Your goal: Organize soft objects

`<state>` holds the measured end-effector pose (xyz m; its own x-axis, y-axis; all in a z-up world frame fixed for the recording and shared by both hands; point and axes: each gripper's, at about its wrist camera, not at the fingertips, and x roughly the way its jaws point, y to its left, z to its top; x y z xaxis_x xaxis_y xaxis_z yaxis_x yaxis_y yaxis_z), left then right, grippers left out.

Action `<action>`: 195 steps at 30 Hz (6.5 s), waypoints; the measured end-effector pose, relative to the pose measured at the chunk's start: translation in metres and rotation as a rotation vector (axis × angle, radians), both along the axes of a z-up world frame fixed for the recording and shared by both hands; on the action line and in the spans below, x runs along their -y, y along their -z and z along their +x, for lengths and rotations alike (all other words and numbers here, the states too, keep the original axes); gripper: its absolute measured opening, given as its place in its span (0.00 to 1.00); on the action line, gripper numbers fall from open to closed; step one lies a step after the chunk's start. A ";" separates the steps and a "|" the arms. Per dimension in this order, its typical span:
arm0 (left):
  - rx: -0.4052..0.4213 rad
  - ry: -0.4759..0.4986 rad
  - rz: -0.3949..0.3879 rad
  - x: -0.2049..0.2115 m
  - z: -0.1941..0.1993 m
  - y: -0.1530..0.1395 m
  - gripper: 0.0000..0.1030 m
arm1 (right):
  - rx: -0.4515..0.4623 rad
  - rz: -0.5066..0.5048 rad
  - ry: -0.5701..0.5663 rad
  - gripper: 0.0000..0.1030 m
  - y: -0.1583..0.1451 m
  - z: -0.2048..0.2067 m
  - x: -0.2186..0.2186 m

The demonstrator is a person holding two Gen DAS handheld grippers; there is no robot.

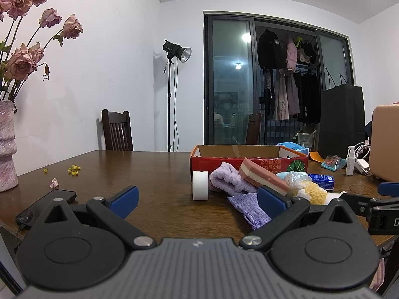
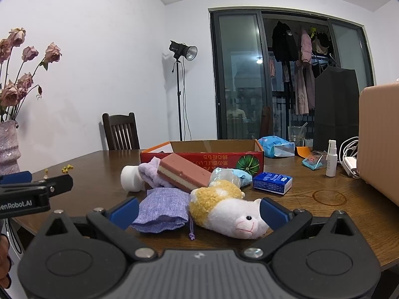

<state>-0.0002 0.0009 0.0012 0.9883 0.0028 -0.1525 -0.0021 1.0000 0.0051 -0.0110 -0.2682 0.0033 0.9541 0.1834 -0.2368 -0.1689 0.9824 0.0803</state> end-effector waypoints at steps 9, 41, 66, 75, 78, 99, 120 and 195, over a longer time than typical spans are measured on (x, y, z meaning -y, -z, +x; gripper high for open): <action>0.001 -0.001 0.000 0.000 0.000 0.000 1.00 | 0.000 -0.001 0.001 1.00 0.000 0.000 0.000; -0.002 -0.002 0.003 -0.001 0.000 0.000 1.00 | -0.005 -0.003 0.004 1.00 0.002 -0.001 0.001; -0.008 -0.036 0.056 -0.008 0.043 0.016 1.00 | -0.099 -0.002 -0.032 0.79 0.027 0.036 0.006; -0.111 0.058 0.074 0.002 0.087 0.023 1.00 | -0.082 -0.066 0.016 0.65 0.027 0.083 0.011; -0.123 0.089 0.056 0.011 0.099 0.016 1.00 | -0.061 0.025 0.015 0.66 0.013 0.094 0.035; -0.220 0.067 -0.076 0.056 0.121 0.012 0.62 | -0.157 0.280 -0.416 0.54 0.038 0.067 0.052; -0.237 0.102 -0.150 0.016 0.055 0.018 0.73 | -0.109 0.117 -0.295 0.58 0.018 0.072 0.034; -0.679 0.490 -0.261 0.104 0.518 -0.043 0.44 | -0.363 0.197 -0.070 0.39 -0.046 0.439 0.072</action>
